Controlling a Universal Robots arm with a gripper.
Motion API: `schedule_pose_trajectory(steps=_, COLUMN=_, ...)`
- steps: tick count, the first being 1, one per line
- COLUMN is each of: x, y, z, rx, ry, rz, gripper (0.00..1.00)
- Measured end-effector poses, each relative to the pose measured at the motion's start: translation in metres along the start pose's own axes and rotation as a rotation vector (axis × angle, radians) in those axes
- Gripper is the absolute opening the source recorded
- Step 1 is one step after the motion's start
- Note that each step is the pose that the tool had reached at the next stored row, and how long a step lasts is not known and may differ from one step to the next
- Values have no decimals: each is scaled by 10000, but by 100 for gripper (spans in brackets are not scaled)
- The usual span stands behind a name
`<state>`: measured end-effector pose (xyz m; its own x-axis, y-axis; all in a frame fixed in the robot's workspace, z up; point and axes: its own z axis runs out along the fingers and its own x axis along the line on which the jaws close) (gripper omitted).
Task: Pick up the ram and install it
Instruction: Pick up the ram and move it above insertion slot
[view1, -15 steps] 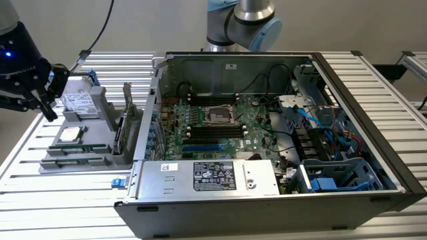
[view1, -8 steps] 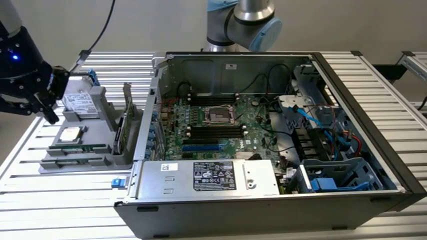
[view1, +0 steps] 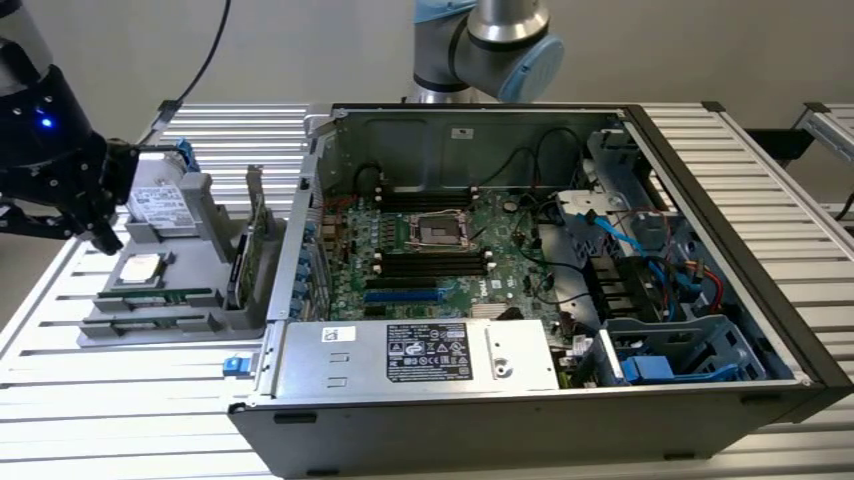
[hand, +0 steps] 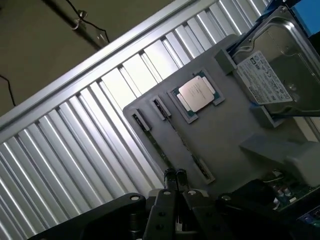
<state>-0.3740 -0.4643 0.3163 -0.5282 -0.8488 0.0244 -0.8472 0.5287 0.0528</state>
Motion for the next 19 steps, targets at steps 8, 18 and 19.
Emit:
schedule_pose_trajectory(steps=8, x=-2, y=-4, z=90, rx=48, ry=69, rz=-1462, gripper=10)
schedule_pose_trajectory(steps=18, x=-5, y=-10, z=198, rx=106, ry=156, rz=-3274, gripper=10)
schedule_pose_trajectory(steps=19, x=-5, y=-11, z=208, rx=113, ry=165, rz=-3460, gripper=10)
